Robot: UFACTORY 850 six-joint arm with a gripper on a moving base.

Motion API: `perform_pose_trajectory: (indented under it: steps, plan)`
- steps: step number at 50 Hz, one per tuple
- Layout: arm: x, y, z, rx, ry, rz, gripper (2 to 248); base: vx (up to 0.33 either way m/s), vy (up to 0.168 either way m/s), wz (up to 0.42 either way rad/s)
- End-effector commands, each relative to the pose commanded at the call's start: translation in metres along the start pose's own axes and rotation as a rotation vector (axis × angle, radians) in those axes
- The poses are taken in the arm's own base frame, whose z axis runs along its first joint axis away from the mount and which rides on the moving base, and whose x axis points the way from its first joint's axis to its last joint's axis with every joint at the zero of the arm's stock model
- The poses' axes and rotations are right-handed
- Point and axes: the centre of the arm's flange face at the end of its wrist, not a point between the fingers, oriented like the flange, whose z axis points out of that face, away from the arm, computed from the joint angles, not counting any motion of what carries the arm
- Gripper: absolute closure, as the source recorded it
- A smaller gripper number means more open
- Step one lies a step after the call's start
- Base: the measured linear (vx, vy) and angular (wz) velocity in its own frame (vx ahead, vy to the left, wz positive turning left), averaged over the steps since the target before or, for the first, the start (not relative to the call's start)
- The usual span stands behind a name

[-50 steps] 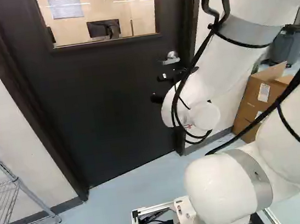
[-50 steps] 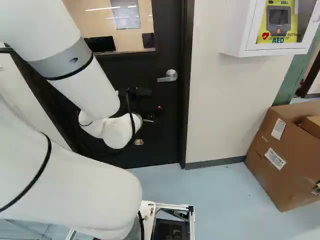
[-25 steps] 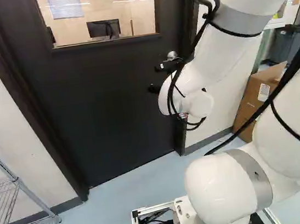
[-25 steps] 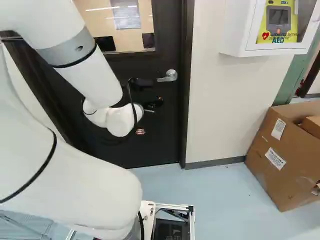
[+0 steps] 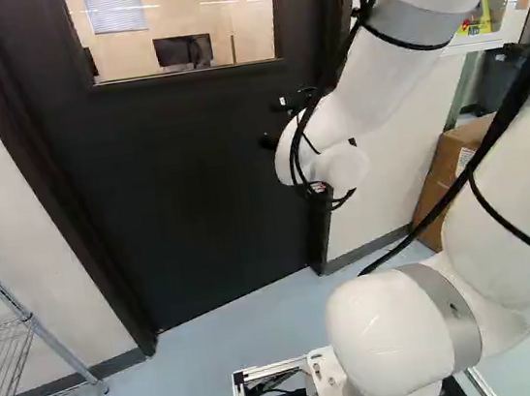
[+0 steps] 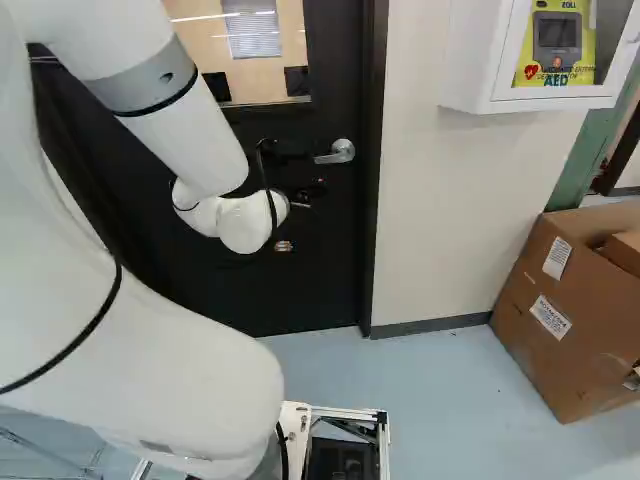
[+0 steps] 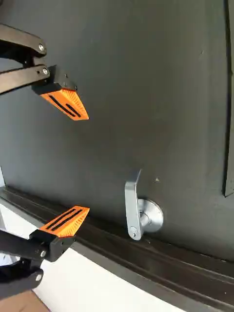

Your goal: Open the door and move inside

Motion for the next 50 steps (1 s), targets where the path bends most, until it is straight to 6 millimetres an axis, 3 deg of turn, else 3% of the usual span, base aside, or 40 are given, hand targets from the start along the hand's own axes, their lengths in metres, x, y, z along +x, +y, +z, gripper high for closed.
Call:
perform_pose_trajectory:
  steps: [50]
  plan:
    - [0.062, 0.000, 0.045, 0.000, 0.109, 0.000, 3, 0.000, 0.000, 0.000]
